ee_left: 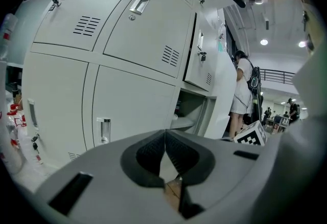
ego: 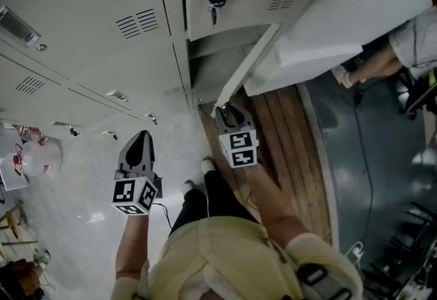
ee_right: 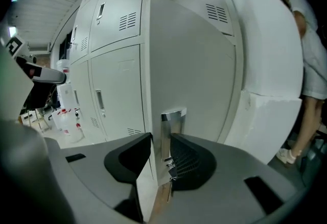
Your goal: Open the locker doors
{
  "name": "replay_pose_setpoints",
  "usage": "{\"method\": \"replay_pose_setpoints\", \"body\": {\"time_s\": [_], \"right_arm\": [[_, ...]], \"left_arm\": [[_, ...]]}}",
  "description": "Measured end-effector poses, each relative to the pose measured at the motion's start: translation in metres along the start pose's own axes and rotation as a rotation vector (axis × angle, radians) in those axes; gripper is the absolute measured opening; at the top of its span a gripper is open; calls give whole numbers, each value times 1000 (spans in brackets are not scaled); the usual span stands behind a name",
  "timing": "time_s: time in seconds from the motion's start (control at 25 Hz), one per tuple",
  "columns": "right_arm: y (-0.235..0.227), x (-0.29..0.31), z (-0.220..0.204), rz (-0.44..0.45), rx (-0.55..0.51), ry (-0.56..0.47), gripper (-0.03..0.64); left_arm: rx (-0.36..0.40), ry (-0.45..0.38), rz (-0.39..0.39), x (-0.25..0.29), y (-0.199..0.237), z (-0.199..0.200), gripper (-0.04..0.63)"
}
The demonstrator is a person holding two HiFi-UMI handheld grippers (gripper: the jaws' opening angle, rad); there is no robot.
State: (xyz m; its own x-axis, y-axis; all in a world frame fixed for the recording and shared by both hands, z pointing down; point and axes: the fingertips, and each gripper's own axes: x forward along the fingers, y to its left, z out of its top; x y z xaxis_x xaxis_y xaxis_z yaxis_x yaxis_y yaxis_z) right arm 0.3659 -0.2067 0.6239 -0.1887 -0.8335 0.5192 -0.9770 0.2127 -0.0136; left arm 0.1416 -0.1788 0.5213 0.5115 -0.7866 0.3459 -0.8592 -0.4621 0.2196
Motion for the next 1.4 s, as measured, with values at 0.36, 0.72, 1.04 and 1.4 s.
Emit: {"method": "replay_pose_setpoints", "body": {"time_s": [0.36,0.72,1.04,1.4], "right_arm": [[-23,-33,-20,-74,35,21,117],[-53,-65,-39,-158,50,33,115],[-82,-85,-53,-231,73,48,115],[-105,-100,-61,-319,105,69,115]], "left_arm": [[12,8,-62,9,-22,-1,5],[12,20,-128,26,-49,-7,4],[32,35,-166,36,-66,-12,5],[25,31,-155,33,-68,-14,4]]}}
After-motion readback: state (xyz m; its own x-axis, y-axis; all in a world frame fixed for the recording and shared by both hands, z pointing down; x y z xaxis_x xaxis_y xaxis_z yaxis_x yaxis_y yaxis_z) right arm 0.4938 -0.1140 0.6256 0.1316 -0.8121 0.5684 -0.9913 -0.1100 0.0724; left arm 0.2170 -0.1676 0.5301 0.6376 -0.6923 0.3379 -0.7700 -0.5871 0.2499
